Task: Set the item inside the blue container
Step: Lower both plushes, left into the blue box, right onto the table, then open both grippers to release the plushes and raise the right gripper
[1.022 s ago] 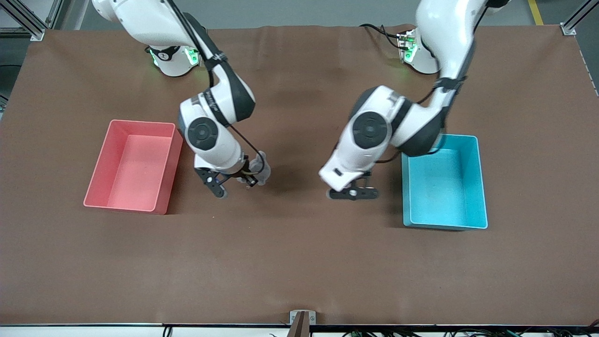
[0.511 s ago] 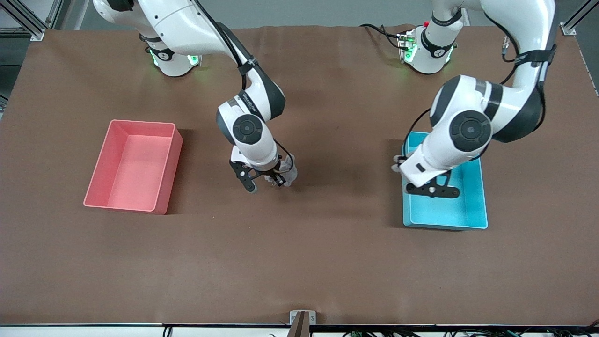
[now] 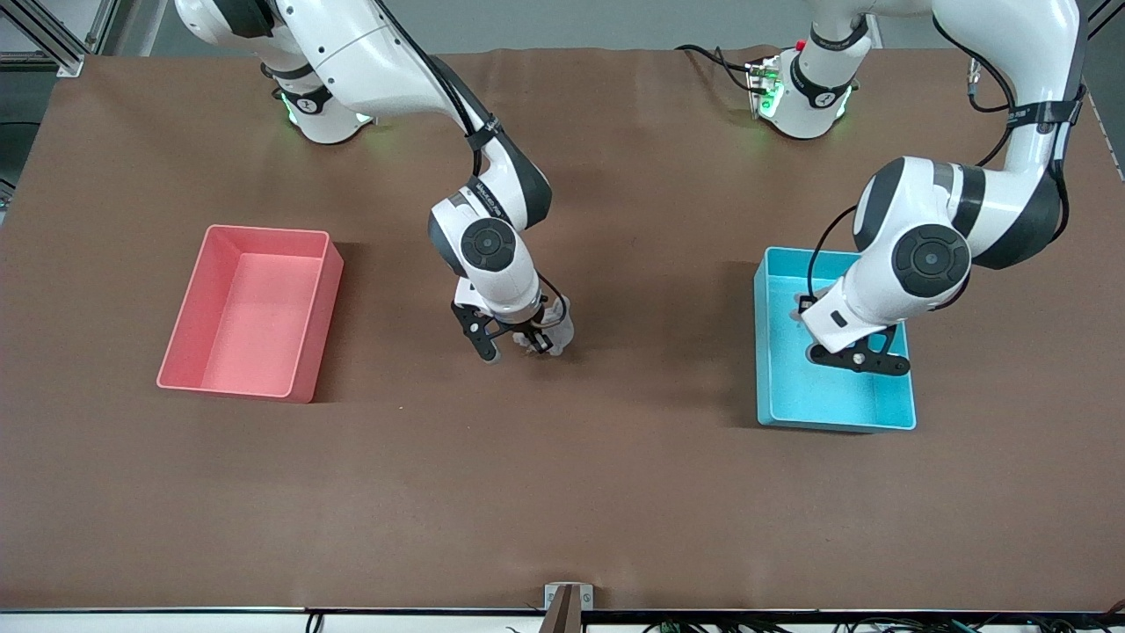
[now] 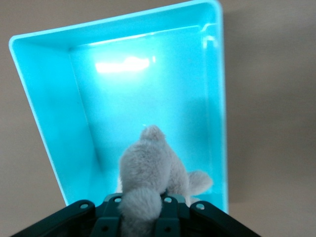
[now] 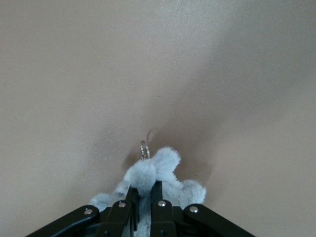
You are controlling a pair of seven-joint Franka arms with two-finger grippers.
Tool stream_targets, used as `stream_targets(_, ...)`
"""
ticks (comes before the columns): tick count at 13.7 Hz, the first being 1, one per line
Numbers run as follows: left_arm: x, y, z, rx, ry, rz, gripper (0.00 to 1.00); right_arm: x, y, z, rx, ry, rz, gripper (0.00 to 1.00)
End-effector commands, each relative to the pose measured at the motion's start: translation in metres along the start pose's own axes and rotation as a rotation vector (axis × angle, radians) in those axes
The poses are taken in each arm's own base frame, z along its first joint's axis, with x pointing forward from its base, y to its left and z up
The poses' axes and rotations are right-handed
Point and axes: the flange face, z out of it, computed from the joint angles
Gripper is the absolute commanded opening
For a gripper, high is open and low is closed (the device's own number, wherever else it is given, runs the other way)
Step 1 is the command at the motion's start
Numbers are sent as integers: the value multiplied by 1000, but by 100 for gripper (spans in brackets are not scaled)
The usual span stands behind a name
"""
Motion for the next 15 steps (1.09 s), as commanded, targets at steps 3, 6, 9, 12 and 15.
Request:
stream_targets(3, -12, -60, 26, -5, 26, 66, 20, 8, -10, -10, 22, 25, 2, 100)
stream_targets(6, -13, -78, 59, -17, 28, 57, 20, 54, -14, -36, -47, 32, -71, 100)
stream_targets(9, -6, -76, 93, -31, 11, 60, 20, 112, -2, -84, -115, 6, -178, 100)
stream_targets(12, -1, -73, 120, -42, -8, 65, 22, 172, 25, -113, -124, -18, -305, 100)
stream_targets(15, 2, -71, 138, -48, -21, 68, 23, 243, 53, -144, -136, -52, -452, 100)
